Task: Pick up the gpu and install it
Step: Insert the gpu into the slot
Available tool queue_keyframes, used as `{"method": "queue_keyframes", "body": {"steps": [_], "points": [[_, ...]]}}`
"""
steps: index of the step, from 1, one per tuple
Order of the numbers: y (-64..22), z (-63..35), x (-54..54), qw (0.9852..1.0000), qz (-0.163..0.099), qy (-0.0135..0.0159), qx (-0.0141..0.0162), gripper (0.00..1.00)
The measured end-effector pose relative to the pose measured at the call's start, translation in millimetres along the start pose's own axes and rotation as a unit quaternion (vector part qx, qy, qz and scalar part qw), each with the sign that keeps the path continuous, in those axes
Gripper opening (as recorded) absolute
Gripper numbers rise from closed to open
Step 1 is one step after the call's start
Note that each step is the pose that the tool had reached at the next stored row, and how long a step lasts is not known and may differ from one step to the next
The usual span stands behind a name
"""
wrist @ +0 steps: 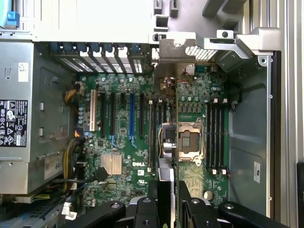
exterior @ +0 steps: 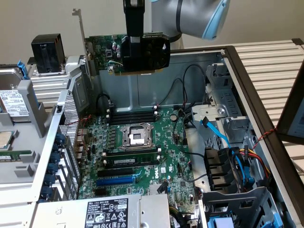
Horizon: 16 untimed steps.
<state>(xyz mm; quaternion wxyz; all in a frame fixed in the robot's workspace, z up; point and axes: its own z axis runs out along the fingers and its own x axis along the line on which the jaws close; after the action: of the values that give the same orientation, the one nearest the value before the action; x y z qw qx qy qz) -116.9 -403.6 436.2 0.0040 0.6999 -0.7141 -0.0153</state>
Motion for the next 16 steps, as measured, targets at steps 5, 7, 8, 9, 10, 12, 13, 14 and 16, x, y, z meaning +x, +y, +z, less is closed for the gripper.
{"method": "queue_keyframes", "body": {"steps": [5, 7, 8, 9, 10, 12, 13, 14, 16], "points": [[5.3, 0.7, 0.3, 1.0, 0.0, 0.0, 0.0, 0.27], [8.4, 1.4, 0.4, 1.0, 0.0, -0.0001, 0.0001, 0.27], [9.5, 1.6, 0.7, 1.0, 0.0, -0.0001, 0.0001, 0.27], [10.2, 2.2, 1.1, 1.0, 0.0, -0.0002, 0.0001, 0.27], [10.6, 2.9, 1.6, 1.0, 0.0, -0.0003, 0.0001, 0.27], [11.2, 4.0, 2.8, 1.0, 0.0, -0.0002, 0.0, 0.27], [11.3, 4.5, 3.5, 1.0, 0.0, -0.0003, 0.0, 0.27], [11.3, 5.0, 4.3, 1.0, 0.0, -0.0002, 0.0, 0.27], [11.4, 6.8, 5.8, 1.0, 0.0, -0.0002, -0.0001, 0.27]]}}
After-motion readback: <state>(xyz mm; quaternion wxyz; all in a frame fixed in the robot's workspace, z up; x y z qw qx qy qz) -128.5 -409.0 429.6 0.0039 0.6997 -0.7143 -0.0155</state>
